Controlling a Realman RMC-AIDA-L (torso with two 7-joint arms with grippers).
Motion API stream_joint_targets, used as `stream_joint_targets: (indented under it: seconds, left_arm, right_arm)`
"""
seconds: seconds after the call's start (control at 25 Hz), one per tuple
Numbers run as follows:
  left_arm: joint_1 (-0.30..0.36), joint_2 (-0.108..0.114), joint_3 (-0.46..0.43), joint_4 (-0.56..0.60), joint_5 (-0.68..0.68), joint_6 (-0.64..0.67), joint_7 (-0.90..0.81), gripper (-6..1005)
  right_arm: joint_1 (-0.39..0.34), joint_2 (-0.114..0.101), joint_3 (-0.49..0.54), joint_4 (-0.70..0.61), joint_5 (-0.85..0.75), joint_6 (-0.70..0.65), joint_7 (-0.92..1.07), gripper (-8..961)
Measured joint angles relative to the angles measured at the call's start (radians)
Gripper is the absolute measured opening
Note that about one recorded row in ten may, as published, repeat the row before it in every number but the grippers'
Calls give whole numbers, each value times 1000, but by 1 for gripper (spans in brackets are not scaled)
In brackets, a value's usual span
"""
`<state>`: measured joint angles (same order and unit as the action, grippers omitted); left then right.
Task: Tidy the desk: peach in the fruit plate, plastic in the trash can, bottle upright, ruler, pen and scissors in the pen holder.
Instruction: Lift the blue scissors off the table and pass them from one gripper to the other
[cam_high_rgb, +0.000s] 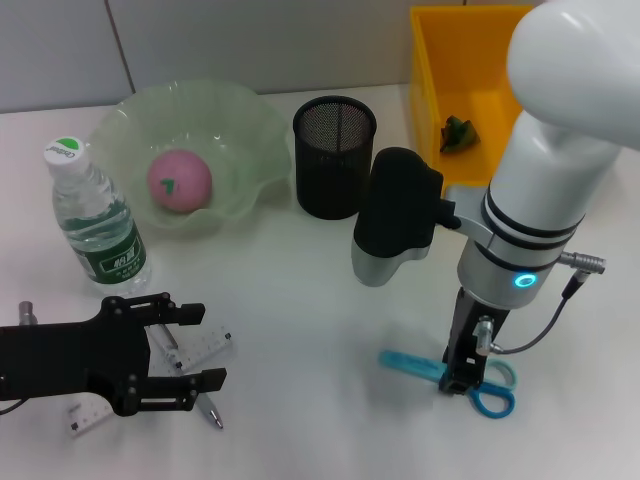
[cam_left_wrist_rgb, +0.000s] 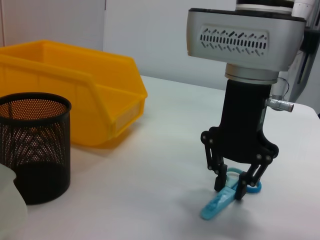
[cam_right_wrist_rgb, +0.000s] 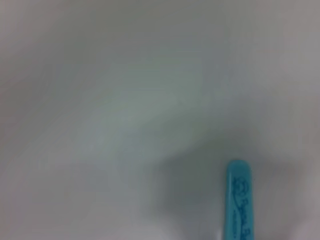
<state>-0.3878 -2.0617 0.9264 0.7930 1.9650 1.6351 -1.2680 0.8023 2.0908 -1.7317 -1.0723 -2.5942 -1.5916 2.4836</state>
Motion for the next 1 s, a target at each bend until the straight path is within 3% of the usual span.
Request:
stream_joint_targets:
  seconds: [0.68,0.88,1.0]
  left_arm:
    - [1,-1,-1,0,0,0,-1,802]
    - [1,-1,-2,0,0,0,-1,802]
    - [1,-2,-4,0,-3,0,-1,802]
  right_arm:
    - [-1,0,-18,-1,0,7,6,260]
    - [-2,-2,15,-6,4,2,6,228]
    - [-5,-5,93,-23,14,-1,-5,229]
